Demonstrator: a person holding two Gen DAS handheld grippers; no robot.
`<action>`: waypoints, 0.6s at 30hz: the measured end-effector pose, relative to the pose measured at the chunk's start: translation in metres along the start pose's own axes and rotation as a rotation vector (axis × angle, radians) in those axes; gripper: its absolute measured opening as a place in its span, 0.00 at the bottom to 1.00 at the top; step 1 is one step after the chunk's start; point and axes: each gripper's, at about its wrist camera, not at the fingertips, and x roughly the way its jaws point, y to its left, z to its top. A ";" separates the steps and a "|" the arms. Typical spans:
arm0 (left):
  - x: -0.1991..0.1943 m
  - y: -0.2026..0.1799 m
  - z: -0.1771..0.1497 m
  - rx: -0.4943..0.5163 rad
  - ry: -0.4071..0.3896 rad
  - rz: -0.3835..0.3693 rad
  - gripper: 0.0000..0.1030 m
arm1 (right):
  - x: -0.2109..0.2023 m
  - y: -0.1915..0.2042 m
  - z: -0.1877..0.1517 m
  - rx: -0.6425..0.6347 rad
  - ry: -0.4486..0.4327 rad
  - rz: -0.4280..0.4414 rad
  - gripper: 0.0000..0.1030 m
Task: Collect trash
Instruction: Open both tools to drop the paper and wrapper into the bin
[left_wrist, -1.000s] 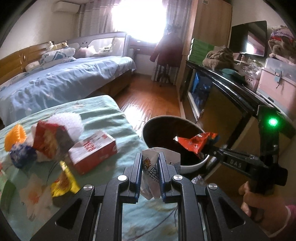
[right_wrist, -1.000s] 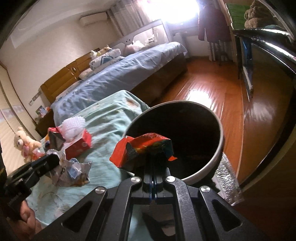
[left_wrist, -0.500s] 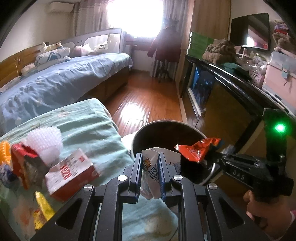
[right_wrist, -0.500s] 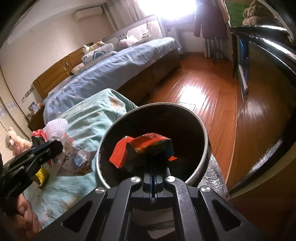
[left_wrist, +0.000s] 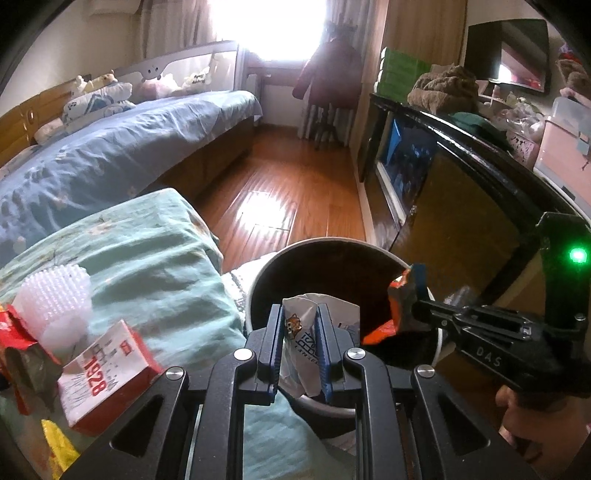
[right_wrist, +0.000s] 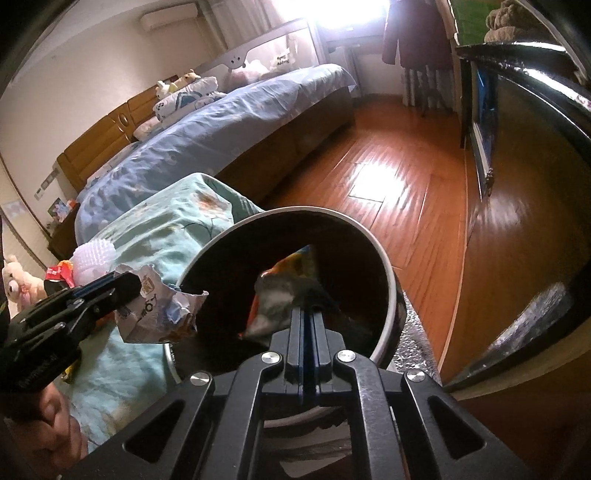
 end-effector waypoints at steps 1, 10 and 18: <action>0.003 -0.001 0.001 -0.001 0.008 -0.007 0.16 | 0.000 -0.001 0.001 -0.002 0.001 -0.003 0.05; 0.005 -0.003 0.003 0.012 0.012 -0.006 0.55 | -0.006 -0.006 -0.001 0.022 -0.007 -0.010 0.24; -0.032 0.006 -0.022 -0.035 -0.025 0.017 0.63 | -0.021 0.005 -0.008 0.052 -0.059 0.034 0.63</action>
